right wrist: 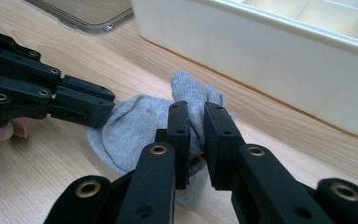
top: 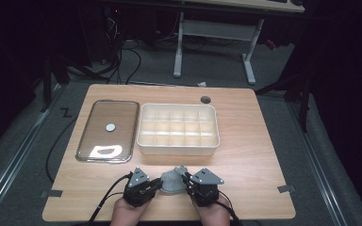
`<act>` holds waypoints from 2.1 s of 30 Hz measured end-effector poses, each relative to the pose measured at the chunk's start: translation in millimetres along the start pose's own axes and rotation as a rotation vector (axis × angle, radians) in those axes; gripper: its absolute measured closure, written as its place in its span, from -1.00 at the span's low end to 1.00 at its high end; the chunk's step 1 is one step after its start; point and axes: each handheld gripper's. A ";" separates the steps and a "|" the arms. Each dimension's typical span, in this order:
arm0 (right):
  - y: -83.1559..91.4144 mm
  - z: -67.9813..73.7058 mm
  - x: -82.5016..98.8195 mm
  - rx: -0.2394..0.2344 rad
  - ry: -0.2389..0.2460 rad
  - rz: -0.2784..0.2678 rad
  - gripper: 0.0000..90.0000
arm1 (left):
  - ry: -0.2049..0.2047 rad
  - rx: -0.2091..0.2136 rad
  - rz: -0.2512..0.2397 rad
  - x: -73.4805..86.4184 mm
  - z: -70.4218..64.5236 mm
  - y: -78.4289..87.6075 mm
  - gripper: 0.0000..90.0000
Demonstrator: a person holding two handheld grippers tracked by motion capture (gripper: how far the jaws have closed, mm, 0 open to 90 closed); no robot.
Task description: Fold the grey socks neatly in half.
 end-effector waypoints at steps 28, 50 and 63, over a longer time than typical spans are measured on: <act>-37.5 25.8 5.4 -0.074 0.050 0.050 0.81 | -0.006 0.004 0.006 -0.3 -0.7 -0.6 0.82; -22.1 19.2 -3.3 -0.093 -0.010 -0.015 0.63 | -0.008 0.001 0.008 -0.3 -1.0 -0.8 0.81; -38.0 19.8 11.6 -0.092 -0.035 0.055 0.96 | -0.012 -0.002 0.012 -0.5 -1.5 -1.2 0.83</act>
Point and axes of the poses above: each handheld gripper's, and its own axes: y roughly backward along the jaws, x roughly out of its underside, z roughly to its left, and after that the axes turned 2 degrees about -x, right-handed
